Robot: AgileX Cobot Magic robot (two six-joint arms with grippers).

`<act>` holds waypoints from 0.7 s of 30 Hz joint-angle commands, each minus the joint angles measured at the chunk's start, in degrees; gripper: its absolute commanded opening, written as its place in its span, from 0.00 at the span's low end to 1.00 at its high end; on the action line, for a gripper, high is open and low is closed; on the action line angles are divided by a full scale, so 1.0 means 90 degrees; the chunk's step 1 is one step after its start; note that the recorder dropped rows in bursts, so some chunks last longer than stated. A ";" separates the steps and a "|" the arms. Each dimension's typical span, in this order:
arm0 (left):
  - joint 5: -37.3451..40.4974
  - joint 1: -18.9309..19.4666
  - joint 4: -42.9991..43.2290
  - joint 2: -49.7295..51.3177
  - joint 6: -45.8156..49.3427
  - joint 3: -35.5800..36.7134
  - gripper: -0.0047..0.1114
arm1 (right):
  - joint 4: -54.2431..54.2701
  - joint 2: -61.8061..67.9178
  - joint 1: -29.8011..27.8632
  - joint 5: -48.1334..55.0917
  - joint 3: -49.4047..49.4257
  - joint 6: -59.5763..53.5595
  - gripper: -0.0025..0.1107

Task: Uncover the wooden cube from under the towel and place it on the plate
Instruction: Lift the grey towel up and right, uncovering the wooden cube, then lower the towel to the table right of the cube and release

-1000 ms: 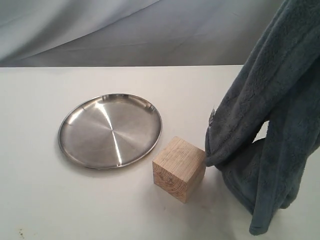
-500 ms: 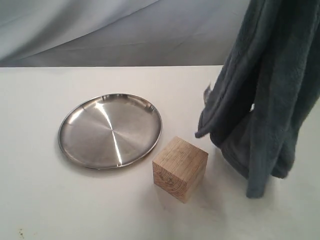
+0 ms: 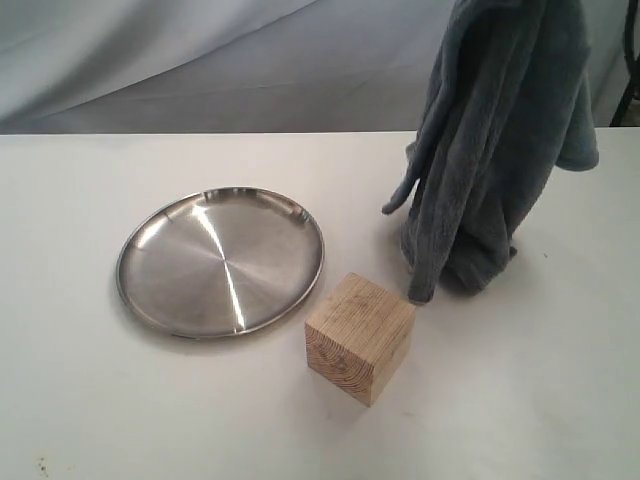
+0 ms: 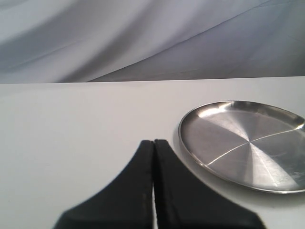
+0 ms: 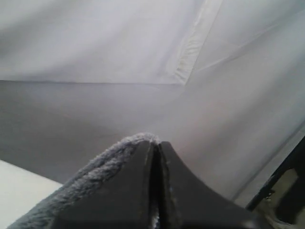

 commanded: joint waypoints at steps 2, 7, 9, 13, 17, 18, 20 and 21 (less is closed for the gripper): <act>-0.0057 0.0016 0.0000 -0.0014 -0.0048 0.0029 0.04 | 0.0783 0.0448 -0.0201 -0.1042 -0.0009 0.0118 0.02; -0.0057 0.0016 0.0000 -0.0014 -0.0048 0.0029 0.04 | 0.0743 0.0671 -0.0201 -0.1946 0.0317 0.0073 0.02; -0.0057 0.0016 0.0000 -0.0014 -0.0048 0.0029 0.04 | 0.0891 0.0716 -0.0201 -0.1819 0.0466 0.0087 0.02; -0.0057 0.0016 0.0000 -0.0014 -0.0048 0.0029 0.04 | 0.1015 0.0774 -0.0201 -0.1758 0.0968 0.0073 0.02; -0.0057 0.0016 0.0000 -0.0014 -0.0048 0.0029 0.04 | 0.1015 0.0930 -0.0201 -0.1860 0.1471 0.0062 0.02; -0.0057 0.0016 0.0000 -0.0014 -0.0048 0.0029 0.04 | 0.1015 0.0987 -0.0201 -0.1860 0.1561 0.0062 0.02; -0.0057 0.0016 0.0000 -0.0014 -0.0048 0.0029 0.04 | 0.1015 0.1160 -0.0201 -0.1876 0.1793 0.0062 0.02; -0.0057 0.0016 0.0000 -0.0014 -0.0048 0.0029 0.04 | 0.1015 0.1234 -0.0201 -0.1906 0.1885 0.0062 0.02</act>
